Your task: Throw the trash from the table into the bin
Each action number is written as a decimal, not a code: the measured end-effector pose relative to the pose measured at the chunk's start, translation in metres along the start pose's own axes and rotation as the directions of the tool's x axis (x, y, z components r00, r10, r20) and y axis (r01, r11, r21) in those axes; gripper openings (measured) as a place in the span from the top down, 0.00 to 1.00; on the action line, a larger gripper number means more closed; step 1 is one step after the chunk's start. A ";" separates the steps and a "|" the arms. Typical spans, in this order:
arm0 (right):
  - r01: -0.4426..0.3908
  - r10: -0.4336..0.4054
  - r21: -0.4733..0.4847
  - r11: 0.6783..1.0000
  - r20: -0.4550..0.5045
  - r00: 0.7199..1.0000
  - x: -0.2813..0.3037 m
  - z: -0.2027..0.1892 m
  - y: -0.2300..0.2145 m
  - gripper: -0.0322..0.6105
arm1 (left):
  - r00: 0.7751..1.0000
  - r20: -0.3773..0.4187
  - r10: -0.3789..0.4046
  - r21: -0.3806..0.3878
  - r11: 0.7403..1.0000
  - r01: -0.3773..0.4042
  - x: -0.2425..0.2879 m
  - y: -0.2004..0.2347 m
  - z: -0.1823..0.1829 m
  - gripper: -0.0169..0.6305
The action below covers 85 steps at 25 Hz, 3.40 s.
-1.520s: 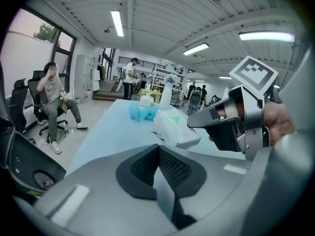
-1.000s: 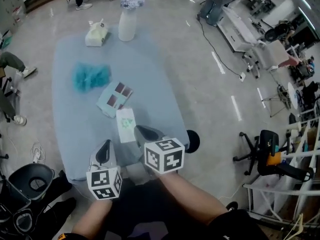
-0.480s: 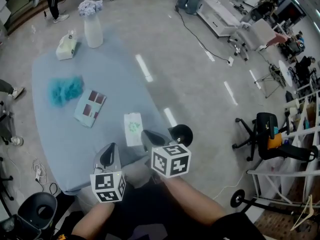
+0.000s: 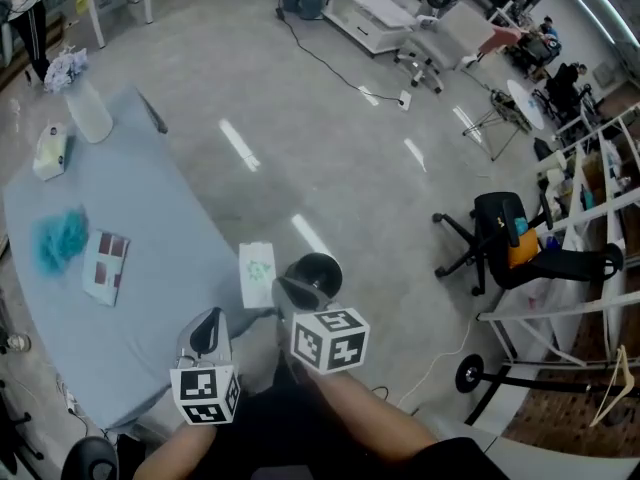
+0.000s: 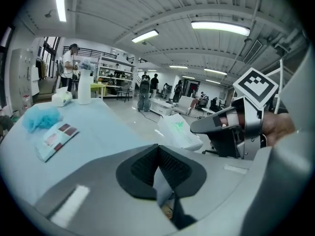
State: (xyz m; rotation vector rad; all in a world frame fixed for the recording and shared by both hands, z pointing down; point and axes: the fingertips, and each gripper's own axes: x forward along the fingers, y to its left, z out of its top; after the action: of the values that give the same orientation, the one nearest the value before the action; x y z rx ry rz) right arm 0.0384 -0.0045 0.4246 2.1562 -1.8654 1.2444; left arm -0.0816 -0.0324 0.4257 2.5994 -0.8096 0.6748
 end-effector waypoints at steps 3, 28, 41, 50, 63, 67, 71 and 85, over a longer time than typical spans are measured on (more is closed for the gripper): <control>0.044 -0.045 0.036 0.998 0.025 0.999 -0.010 0.007 -0.044 0.94 | 0.999 -0.014 -0.041 0.026 0.999 0.042 0.028 -0.030 0.005 0.96; 0.216 -0.194 0.157 0.964 -0.147 0.970 0.007 -0.038 -0.263 0.93 | 0.980 -0.132 -0.149 0.042 0.987 0.156 0.198 -0.159 -0.012 0.96; 0.282 -0.234 0.141 0.949 -0.286 0.929 0.047 -0.107 -0.324 0.93 | 0.949 -0.288 -0.128 -0.018 0.992 0.128 0.247 -0.162 -0.092 0.96; 0.351 -0.271 0.157 0.923 -0.383 0.883 0.075 -0.161 -0.375 0.93 | 0.927 -0.361 -0.105 -0.002 0.994 0.112 0.277 -0.156 -0.145 0.96; 0.391 -0.293 0.165 0.905 -0.423 0.857 0.118 -0.197 -0.416 0.93 | 0.898 -0.425 -0.118 -0.021 0.993 0.120 0.318 -0.152 -0.212 0.96; 0.406 -0.299 0.166 0.898 -0.445 0.844 0.131 -0.213 -0.432 0.93 | 0.890 -0.440 -0.118 -0.038 0.993 0.113 0.332 -0.147 -0.232 0.96; 0.421 -0.304 0.159 0.893 -0.476 0.825 0.146 -0.235 -0.447 0.93 | 0.883 -0.456 -0.114 -0.065 0.993 0.095 0.349 -0.139 -0.256 0.96; 0.399 -0.266 0.142 0.906 -0.541 0.798 0.207 -0.287 -0.473 0.93 | 0.862 -0.499 -0.090 -0.123 0.992 0.033 0.386 -0.118 -0.316 0.96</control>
State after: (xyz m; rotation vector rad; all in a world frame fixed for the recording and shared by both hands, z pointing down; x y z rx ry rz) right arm 0.2752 0.1024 0.9549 1.8701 -1.1067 1.8076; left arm 0.1622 0.0294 0.8723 2.1788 -0.5705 1.1868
